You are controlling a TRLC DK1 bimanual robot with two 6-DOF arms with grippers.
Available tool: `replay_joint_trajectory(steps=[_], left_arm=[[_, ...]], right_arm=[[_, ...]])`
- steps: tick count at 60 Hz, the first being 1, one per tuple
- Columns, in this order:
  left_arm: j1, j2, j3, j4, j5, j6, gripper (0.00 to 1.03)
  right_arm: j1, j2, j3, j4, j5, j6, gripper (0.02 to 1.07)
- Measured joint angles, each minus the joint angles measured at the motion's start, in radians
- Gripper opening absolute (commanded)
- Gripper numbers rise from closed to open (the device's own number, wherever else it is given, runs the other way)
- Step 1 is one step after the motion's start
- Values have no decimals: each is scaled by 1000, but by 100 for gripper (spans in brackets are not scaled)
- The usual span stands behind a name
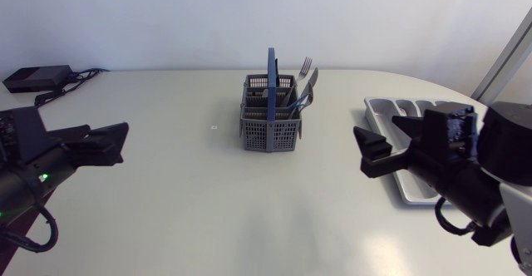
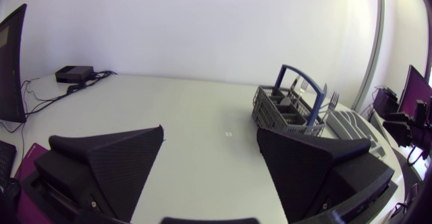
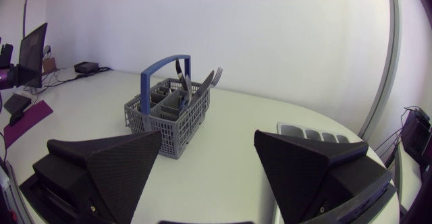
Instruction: Sort the cutlery from the basket into the organizer compartments.
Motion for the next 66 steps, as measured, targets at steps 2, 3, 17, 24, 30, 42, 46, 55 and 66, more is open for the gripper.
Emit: replay_joint_trajectory(steps=[2,3,17,24,30,42,46,55,66], left_arm=[[-24,36,27,-35,-8,15,95],[-43,66,53,-68,-10,39,94],[-195,394,289,-197,29,172,94],[-235,513,367,-195,90,179,94],[-243,601,421,-183,97,179,94],[-288,678,460,-65,179,179,89],[-331,727,496,-18,193,179,88],[-397,878,601,59,205,180,84],[-393,1013,676,103,255,190,76]], right_arm=[[23,26,14,-4,23,0,100],[54,54,31,-15,54,-1,100],[129,100,61,-119,92,-27,100],[132,122,89,-166,93,-35,100],[157,162,126,-189,93,-36,100],[201,246,198,-204,77,-39,100],[199,241,201,-224,70,-39,100],[200,181,200,-275,50,-39,102],[200,148,200,-343,34,-47,102]])
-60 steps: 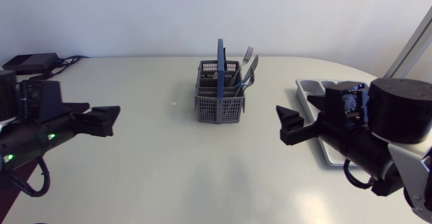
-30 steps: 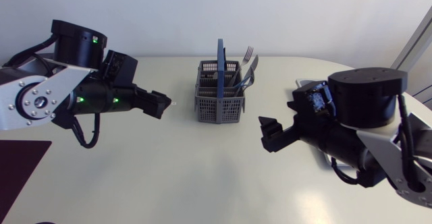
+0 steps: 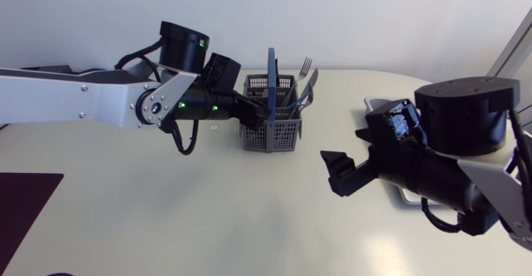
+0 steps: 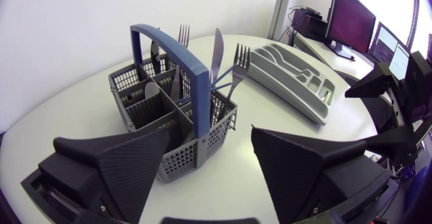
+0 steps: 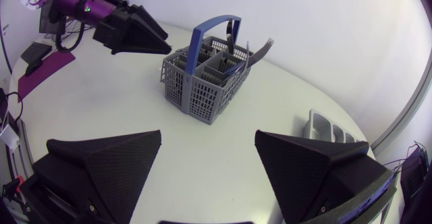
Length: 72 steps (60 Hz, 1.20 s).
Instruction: Sort the cutlery from the basket into the organizer compartments.
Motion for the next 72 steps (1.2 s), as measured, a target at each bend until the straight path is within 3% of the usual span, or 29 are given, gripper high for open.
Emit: replay_joint_trajectory(steps=[7,19,23,29,35,54,72], left_arm=[[1,57,19,73,14,0,64],[-10,169,89,129,18,1,57],[-14,206,119,131,18,0,41],[-14,231,147,138,18,0,28],[-14,240,158,148,16,0,5],[-18,212,120,151,18,0,4],[-19,-127,-192,3,103,55,4]], right_arm=[[-10,13,0,0,-54,-22,102],[-25,57,0,-1,-70,-45,102],[-34,67,0,-1,-70,-50,102],[-35,73,0,-1,-70,-56,102],[-35,77,0,0,-70,-60,102],[-58,76,0,-1,-70,-68,102],[-116,56,-2,0,-77,-83,102]])
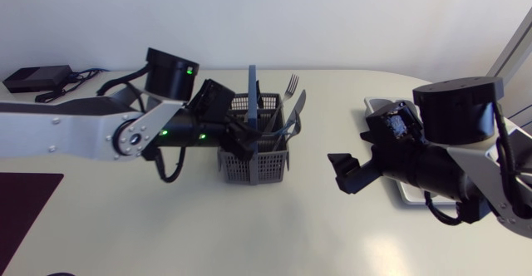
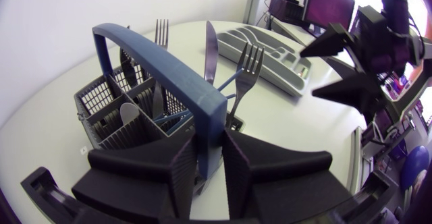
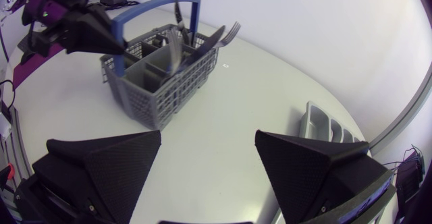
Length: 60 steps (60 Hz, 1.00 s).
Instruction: Sort the cutlery from the basket into the organizer compartments.
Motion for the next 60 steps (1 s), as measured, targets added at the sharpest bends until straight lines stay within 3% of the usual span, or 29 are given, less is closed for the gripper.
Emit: replay_joint_trajectory(steps=[3,6,7,8,9,14,22,31,33,40,43,44,45,51,60], left_arm=[[0,-99,-76,-51,24,22,4],[0,-155,-119,-72,31,37,11],[0,-169,-129,-79,32,41,26],[0,-183,-139,-88,34,44,31],[0,-204,-153,-99,35,49,44],[1,-288,-206,-131,29,85,71],[1,-432,-270,-155,-27,127,79],[43,-566,-287,-251,-34,194,78],[77,-586,-295,-257,-35,213,72],[208,-575,-315,-264,-26,281,49],[249,-542,-323,-266,-11,312,24],[264,-523,-325,-264,-5,328,21],[270,-513,-326,-264,-2,330,6],[336,-427,-339,-254,1,381,4],[341,-385,-354,-212,5,406,4]], right_arm=[[-24,0,0,0,-24,-8,102],[-44,0,0,0,-44,-11,102],[-48,0,0,0,-46,-10,102],[-53,2,0,1,-49,-11,102],[-60,2,0,1,-52,-11,102],[-83,29,1,4,-68,-13,102],[-123,123,40,8,-84,-13,102],[-174,233,134,9,-136,-10,102],[-179,253,151,11,-139,-9,102],[-179,277,164,11,-150,-6,102],[-179,279,164,11,-150,-5,102],[-179,279,164,11,-150,-5,102],[-179,279,164,11,-150,-5,102],[-179,277,164,11,-150,-6,102],[-178,258,151,11,-150,-5,102]])
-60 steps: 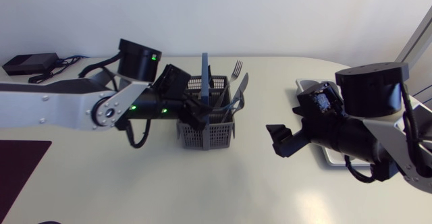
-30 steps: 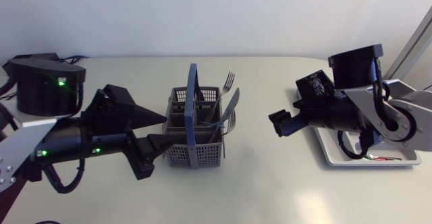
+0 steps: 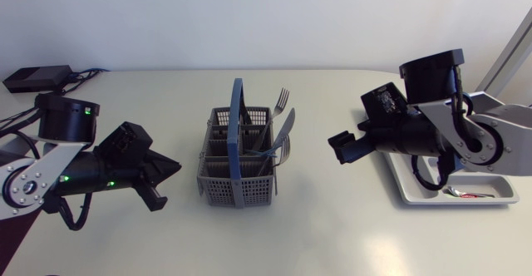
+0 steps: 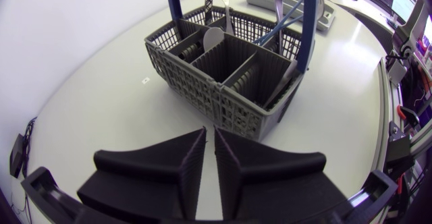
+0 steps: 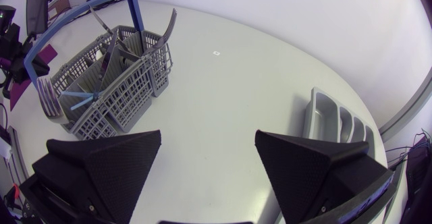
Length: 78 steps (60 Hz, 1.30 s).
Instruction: Sort the cutlery from the basket into the organizer compartments.
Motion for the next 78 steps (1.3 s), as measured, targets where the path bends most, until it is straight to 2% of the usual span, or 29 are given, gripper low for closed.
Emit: replay_joint_trajectory(steps=[14,19,22,27,34,42,50,57,71,78], left_arm=[[-39,34,-22,24,19,1,4],[-124,-49,-55,-43,29,3,4],[-205,-115,-72,-88,35,3,4],[-302,-170,-80,-98,45,2,4],[-363,-149,-80,-61,45,2,4],[-361,-31,-80,19,33,3,4],[-345,47,-83,111,-21,10,4],[-284,60,-100,159,-35,37,4],[-160,115,-111,258,-31,63,4],[-124,161,-112,312,-32,74,4]], right_arm=[[7,-35,-39,-3,0,3,102],[7,-40,-44,-3,0,3,102],[7,-40,-44,-3,0,3,102],[7,-40,-45,-2,0,3,102],[10,-40,-45,-2,0,3,102],[17,-40,-45,-2,-1,3,102],[19,-36,-45,2,-2,3,102],[10,40,-16,13,-19,4,102],[-68,292,226,-14,-153,74,101],[-79,395,349,-53,-203,110,93]])
